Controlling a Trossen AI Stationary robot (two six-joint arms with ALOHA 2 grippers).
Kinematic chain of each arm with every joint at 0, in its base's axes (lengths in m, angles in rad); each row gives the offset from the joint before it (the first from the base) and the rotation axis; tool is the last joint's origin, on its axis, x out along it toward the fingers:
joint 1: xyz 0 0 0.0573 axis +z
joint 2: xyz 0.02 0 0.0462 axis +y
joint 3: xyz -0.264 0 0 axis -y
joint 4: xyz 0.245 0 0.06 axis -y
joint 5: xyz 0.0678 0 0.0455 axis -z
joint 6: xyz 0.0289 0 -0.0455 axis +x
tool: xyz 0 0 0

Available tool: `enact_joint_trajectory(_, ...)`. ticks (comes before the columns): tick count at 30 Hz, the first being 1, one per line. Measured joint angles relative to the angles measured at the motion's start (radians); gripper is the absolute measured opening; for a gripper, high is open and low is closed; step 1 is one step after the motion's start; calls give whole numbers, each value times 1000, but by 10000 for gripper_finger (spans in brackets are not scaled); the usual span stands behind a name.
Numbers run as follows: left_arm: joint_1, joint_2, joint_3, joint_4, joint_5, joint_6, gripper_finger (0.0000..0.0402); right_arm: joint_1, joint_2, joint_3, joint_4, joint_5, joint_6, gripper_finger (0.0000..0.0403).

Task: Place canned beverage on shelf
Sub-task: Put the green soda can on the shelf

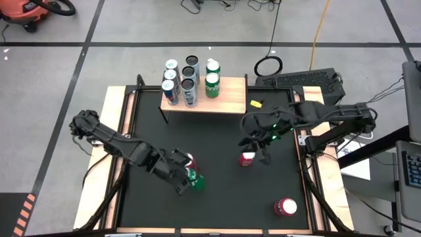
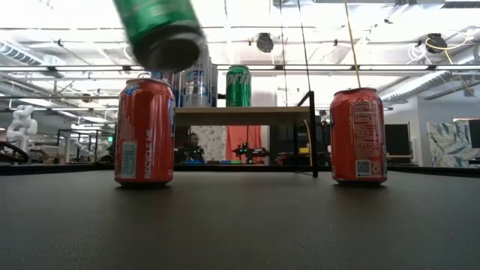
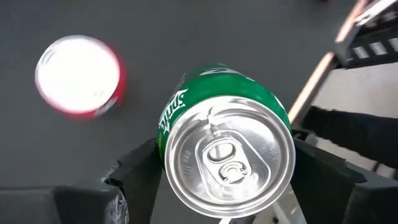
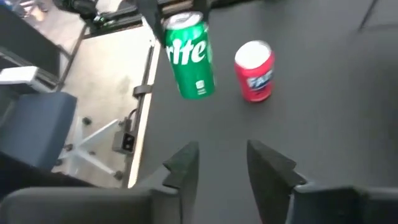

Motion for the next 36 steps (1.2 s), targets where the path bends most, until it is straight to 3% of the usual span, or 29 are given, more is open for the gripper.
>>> enact_joint_trajectory(6, 56, -2, 0, 108, 12, 96, 292, 5, 29, -134, 178, -124, 107, 186)
enact_joint_trajectory(11, 93, -2, 0, 147, 19, 152, 292, 18, 28, -225, 372, -127, 132, 261)
enact_joint_trajectory(19, 144, -2, 0, 259, 40, 265, 292, 20, 28, -251, 416, -151, 155, 351)
enact_joint_trajectory(24, 179, -2, 0, 330, 52, 324, 292, 19, 28, -251, 419, -155, 157, 376)
enact_joint_trajectory(36, 214, -2, 0, 415, 75, 453, 292, -14, 76, -251, 442, -140, 162, 377)
